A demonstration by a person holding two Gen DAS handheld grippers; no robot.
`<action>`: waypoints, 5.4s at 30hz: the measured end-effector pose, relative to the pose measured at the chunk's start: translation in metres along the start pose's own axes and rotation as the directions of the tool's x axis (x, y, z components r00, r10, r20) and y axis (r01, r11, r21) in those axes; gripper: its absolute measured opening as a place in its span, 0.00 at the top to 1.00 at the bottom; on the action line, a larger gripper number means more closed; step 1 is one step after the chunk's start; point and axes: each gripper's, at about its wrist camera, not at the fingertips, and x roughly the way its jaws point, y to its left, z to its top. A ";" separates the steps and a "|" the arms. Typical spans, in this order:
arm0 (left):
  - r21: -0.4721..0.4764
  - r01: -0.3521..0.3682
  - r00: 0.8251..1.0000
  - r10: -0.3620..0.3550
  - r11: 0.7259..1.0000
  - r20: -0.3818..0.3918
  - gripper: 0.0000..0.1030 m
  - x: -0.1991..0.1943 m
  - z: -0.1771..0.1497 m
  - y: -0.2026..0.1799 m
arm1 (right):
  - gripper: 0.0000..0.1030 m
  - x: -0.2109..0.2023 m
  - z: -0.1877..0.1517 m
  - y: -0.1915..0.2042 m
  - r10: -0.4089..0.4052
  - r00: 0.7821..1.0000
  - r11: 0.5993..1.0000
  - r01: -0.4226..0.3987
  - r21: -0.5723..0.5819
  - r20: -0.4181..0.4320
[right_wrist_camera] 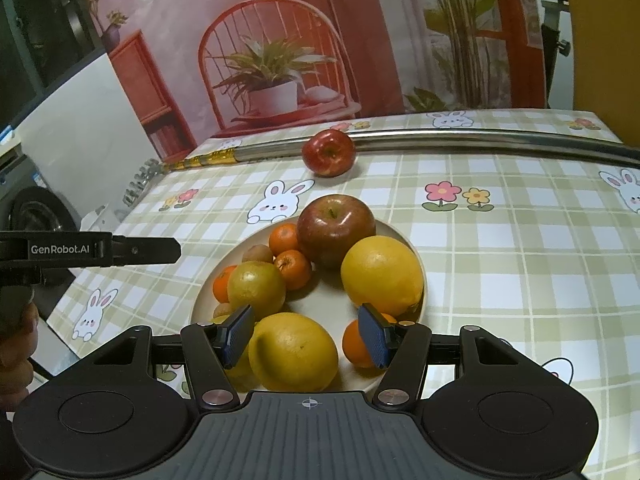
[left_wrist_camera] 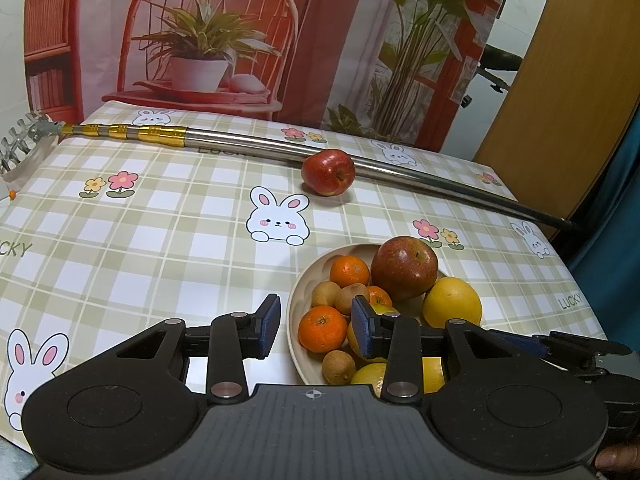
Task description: Organize fruits
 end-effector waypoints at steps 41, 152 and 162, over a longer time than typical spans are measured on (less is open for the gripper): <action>0.056 -0.167 0.981 0.161 0.984 0.106 0.51 0.014 0.074 0.045 | 0.31 0.079 0.139 -0.012 0.006 0.990 0.970 0.029 -0.241 0.142; 0.148 0.017 0.990 -0.037 0.989 0.135 0.26 -0.048 0.039 -0.003 | 0.19 -0.022 0.063 0.012 -0.106 0.994 0.983 0.108 -0.146 0.026; 0.186 0.049 0.981 -0.082 0.981 0.175 0.04 -0.068 0.042 -0.018 | 0.01 -0.063 0.073 0.006 -0.124 0.982 0.987 0.137 -0.086 0.143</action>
